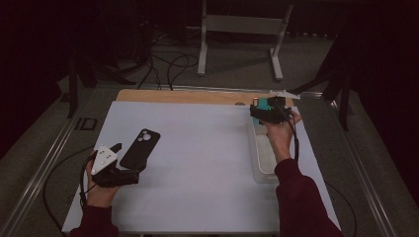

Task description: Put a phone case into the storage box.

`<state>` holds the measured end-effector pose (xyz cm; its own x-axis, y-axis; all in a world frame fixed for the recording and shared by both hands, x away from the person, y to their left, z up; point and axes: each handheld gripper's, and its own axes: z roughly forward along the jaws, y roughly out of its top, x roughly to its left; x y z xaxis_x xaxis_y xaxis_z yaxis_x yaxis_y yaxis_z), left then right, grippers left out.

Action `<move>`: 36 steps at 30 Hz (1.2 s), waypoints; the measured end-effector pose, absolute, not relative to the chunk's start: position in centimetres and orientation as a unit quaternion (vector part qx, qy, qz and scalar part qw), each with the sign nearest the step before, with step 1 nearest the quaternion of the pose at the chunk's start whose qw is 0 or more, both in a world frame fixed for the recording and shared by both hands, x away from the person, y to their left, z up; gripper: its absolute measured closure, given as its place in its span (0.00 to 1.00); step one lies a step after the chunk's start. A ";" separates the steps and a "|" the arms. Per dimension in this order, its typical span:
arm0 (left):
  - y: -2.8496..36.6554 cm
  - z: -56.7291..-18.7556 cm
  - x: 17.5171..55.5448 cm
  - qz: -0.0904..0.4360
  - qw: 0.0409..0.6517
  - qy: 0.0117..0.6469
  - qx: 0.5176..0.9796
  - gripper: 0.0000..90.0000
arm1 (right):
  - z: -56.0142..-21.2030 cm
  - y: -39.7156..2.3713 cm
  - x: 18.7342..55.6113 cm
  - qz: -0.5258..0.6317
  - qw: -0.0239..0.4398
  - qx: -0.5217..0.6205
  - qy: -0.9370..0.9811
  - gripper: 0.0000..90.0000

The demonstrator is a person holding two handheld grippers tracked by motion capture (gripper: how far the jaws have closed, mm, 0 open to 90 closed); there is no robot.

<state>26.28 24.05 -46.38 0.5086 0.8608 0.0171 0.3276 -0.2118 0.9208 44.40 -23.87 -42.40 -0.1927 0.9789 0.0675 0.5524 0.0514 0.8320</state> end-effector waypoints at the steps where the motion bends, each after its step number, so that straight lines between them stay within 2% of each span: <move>1: 24.0 -46.4 26.3 0.280 0.476 0.409 0.726 0.00 | -42.2 -23.6 44.0 0.388 0.276 0.564 0.675 0.09; 17: 23.9 -46.5 26.4 0.277 0.469 0.414 0.729 0.00 | -41.6 -20.8 37.9 0.430 0.258 0.478 0.721 0.09; 36: 24.4 -47.0 27.1 0.275 0.451 0.440 0.726 0.00 | -42.7 -21.7 31.3 0.475 0.269 0.431 0.719 0.09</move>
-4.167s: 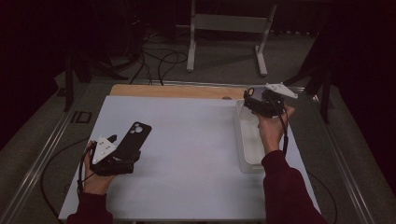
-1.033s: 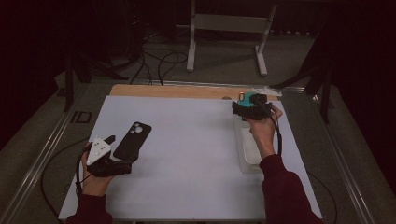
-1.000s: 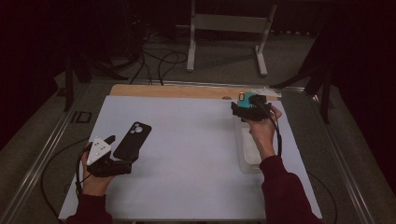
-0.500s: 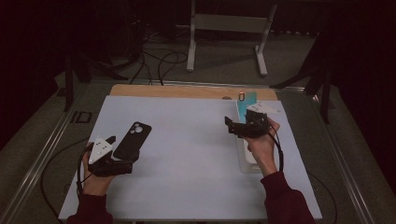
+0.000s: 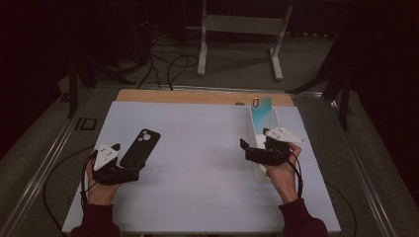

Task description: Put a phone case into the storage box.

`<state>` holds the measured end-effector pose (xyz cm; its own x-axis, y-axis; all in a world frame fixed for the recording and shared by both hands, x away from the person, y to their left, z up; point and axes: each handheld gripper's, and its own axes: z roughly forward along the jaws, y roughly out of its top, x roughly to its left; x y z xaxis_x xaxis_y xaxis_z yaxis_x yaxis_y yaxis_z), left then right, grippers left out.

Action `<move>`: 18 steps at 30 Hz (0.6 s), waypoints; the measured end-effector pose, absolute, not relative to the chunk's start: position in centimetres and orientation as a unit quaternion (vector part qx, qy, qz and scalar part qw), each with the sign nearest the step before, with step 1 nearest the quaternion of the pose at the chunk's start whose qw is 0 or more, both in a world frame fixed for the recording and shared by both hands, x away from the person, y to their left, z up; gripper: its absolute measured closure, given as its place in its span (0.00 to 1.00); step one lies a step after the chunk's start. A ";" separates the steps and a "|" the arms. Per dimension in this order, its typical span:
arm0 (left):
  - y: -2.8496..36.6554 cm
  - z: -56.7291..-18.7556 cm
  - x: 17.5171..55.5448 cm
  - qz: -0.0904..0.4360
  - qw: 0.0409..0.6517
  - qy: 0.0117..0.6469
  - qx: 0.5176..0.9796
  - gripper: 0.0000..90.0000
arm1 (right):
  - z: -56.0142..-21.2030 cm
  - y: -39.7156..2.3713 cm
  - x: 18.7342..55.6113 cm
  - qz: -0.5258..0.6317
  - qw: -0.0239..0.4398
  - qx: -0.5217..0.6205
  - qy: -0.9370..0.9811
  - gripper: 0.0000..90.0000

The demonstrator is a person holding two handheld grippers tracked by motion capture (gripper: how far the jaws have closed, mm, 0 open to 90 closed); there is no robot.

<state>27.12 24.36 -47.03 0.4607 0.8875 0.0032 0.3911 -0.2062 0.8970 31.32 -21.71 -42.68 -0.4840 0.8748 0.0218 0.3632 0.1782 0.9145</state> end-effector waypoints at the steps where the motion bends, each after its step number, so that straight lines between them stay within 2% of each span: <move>1: 24.4 -47.0 27.2 0.276 0.449 0.441 0.726 0.00 | -42.8 -21.8 31.0 0.478 0.266 0.428 0.719 0.09; 18: 24.5 -47.2 27.2 0.280 0.443 0.446 0.726 0.00 | -44.2 -24.3 28.1 0.525 0.253 0.386 0.715 0.09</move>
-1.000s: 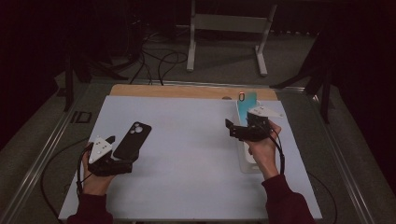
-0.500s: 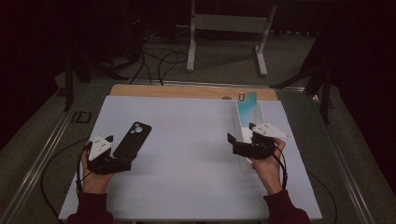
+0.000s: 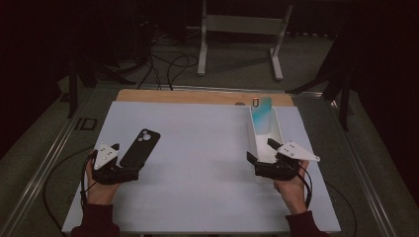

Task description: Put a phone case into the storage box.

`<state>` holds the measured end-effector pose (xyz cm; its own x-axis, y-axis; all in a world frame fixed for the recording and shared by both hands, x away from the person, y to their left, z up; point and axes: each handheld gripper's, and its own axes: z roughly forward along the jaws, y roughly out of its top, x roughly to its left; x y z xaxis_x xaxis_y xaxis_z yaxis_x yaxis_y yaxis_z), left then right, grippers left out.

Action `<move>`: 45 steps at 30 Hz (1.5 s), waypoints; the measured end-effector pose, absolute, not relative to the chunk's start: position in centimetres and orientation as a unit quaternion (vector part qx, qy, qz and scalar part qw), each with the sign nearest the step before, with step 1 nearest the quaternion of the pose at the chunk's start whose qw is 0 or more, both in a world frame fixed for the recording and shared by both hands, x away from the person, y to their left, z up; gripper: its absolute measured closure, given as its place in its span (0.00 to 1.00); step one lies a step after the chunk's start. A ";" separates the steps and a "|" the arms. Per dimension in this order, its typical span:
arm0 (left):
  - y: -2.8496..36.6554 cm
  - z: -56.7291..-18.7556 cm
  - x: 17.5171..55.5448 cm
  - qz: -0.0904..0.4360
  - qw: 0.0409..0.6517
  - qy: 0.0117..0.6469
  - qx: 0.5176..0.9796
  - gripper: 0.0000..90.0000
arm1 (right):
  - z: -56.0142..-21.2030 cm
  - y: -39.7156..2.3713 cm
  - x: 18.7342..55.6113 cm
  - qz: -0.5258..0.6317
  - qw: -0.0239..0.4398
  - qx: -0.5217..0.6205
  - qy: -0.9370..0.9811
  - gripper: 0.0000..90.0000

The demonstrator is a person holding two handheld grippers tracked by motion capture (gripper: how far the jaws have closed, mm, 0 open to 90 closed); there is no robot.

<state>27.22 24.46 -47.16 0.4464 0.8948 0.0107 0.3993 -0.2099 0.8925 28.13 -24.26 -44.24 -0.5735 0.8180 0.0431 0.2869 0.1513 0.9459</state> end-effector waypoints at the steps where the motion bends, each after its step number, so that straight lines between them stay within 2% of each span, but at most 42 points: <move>1: 24.5 -47.2 27.2 0.280 0.443 0.446 0.726 0.00 | -44.4 -24.3 27.9 0.527 0.255 0.378 0.718 0.09; 12: 24.4 -47.7 27.9 0.273 0.416 0.459 0.736 0.00 | -45.4 -25.7 26.3 0.529 0.279 0.375 0.709 0.10; 22: 24.4 -48.0 29.0 0.262 0.385 0.466 0.752 0.00 | -46.2 -26.2 25.9 0.528 0.272 0.382 0.708 0.09; 39: 24.0 -48.5 33.1 0.228 0.325 0.484 0.780 0.00 | -45.8 -26.2 25.3 0.536 0.278 0.383 0.699 0.10; 45: 23.7 -49.3 34.6 0.208 0.288 0.489 0.797 0.00 | -45.7 -26.4 25.3 0.538 0.280 0.386 0.695 0.10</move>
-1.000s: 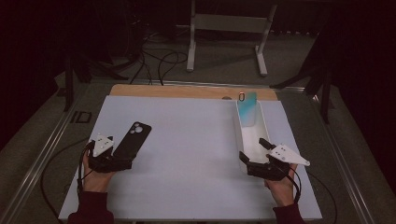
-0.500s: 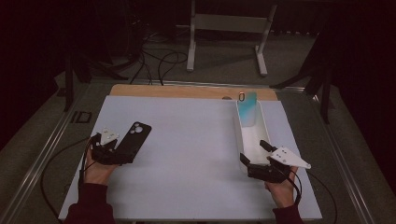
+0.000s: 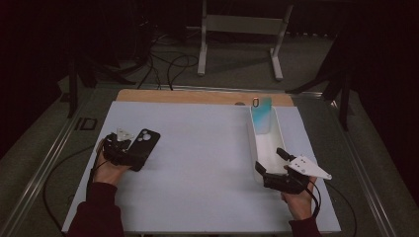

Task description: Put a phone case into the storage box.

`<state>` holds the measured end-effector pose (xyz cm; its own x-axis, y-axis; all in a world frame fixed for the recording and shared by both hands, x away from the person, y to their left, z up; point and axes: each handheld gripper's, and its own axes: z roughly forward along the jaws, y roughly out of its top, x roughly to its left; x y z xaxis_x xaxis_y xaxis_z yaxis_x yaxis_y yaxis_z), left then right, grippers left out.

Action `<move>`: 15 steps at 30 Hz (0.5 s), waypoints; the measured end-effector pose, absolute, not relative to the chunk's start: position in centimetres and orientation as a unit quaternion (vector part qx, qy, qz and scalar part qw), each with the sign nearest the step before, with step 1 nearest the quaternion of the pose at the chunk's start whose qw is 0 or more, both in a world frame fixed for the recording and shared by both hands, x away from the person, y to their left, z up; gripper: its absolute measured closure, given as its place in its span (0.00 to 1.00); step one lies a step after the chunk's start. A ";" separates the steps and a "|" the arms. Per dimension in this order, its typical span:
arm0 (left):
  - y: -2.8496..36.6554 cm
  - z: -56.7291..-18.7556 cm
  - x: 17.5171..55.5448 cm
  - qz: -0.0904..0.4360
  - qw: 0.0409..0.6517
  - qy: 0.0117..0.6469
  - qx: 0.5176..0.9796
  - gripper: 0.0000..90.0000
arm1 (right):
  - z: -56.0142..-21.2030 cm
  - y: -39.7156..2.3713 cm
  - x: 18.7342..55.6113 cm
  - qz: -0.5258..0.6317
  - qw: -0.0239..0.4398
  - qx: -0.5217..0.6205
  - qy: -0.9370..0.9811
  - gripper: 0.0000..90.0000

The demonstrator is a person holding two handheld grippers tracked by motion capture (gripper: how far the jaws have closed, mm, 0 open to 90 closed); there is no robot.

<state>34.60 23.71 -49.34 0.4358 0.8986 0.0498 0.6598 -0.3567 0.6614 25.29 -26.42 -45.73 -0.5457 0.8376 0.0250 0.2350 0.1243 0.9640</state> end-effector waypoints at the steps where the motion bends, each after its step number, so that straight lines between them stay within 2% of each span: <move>1: 23.7 -49.5 34.8 0.202 0.284 0.490 0.799 0.00 | -45.7 -26.4 25.3 0.539 0.279 0.386 0.694 0.10; 15: 23.3 -51.0 37.0 0.154 0.223 0.502 0.821 0.03 | -45.6 -26.6 25.3 0.540 0.284 0.390 0.690 0.10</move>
